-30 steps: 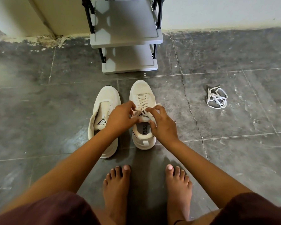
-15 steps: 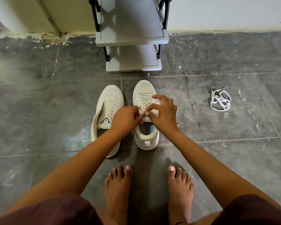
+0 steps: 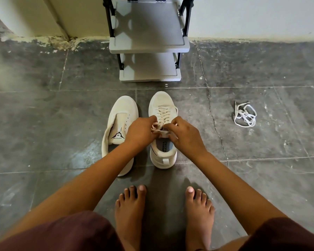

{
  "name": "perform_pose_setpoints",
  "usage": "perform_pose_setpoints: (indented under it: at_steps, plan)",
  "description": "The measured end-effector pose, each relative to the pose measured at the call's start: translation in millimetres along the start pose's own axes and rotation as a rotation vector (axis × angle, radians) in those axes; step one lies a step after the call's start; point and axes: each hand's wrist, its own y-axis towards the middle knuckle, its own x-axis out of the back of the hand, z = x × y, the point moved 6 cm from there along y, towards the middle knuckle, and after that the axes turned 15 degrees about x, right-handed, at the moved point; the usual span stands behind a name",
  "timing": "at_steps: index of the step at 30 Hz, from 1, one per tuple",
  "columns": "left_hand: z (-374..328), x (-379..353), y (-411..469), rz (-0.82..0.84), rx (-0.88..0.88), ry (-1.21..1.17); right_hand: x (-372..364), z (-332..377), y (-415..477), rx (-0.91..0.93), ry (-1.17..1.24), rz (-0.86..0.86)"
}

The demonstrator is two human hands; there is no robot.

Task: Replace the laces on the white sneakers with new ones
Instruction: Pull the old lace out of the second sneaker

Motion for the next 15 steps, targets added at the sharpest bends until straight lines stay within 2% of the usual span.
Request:
perform_pose_setpoints:
  at_steps: [2, 5, 8, 10, 13, 15]
  plan:
    - [-0.8, 0.3, -0.7, -0.018, -0.007, 0.017, 3.0, 5.9, 2.6, 0.126, -0.153, -0.024]
    - [0.8, 0.0, -2.5, -0.031, 0.001, 0.018, 8.1, 4.3, 7.5, 0.049, -0.073, -0.062]
    - [-0.9, -2.0, -4.2, -0.054, -0.012, 0.033, 24.2, 3.1, 22.5, -0.123, 0.452, -0.227]
    - [-4.2, -2.8, -4.5, -0.061, -0.024, 0.018, 39.9, 10.5, 36.2, -0.115, 0.72, -0.357]
    - [-4.1, -2.7, -4.0, -0.062, -0.021, -0.013, 45.1, 9.4, 38.3, -0.159, 0.732, -0.376]
    - [-1.3, -2.4, -3.3, -0.06, -0.015, -0.013, 34.7, -2.8, 28.6, -0.247, 0.609, -0.285]
